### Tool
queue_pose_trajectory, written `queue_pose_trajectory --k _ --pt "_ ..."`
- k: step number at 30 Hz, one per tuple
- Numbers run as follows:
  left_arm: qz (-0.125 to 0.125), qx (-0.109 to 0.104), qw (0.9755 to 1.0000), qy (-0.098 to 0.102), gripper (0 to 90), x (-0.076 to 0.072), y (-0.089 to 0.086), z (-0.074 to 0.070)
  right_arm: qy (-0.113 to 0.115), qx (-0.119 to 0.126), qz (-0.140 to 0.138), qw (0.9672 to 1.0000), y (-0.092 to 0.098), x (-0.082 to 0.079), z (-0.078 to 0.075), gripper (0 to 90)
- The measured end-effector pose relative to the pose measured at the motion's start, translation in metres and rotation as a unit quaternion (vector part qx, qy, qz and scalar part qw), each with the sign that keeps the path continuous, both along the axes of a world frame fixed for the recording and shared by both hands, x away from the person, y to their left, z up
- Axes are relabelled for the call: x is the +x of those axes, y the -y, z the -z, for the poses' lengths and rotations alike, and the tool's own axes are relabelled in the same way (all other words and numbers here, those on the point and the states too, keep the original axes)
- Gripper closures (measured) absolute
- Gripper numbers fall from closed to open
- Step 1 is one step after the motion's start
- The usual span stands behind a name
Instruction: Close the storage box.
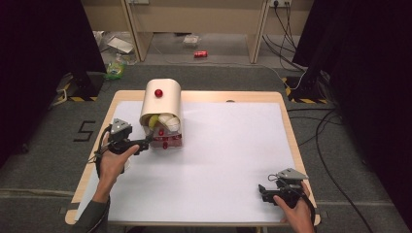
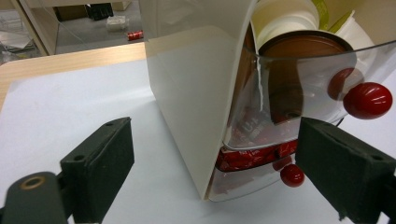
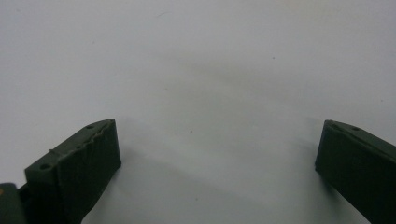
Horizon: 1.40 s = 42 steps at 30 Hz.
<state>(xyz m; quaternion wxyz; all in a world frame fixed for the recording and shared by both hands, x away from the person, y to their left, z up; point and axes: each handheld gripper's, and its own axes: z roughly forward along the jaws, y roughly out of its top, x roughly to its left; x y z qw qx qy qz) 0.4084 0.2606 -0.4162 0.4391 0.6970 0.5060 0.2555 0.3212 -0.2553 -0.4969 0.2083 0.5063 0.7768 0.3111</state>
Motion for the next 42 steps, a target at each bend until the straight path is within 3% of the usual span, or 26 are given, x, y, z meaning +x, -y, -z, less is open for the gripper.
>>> queue_pose_trajectory --k 20,42 --pt "0.018 -0.001 0.9998 0.004 15.5 -0.009 0.004 -0.002 0.0 0.0 0.0 1.0 0.0 0.0 0.0 0.3" --pt "0.024 -0.006 0.9997 0.0 15.5 -0.021 -0.007 0.003 0.0 0.0 0.0 1.0 0.0 0.0 0.0 0.3"
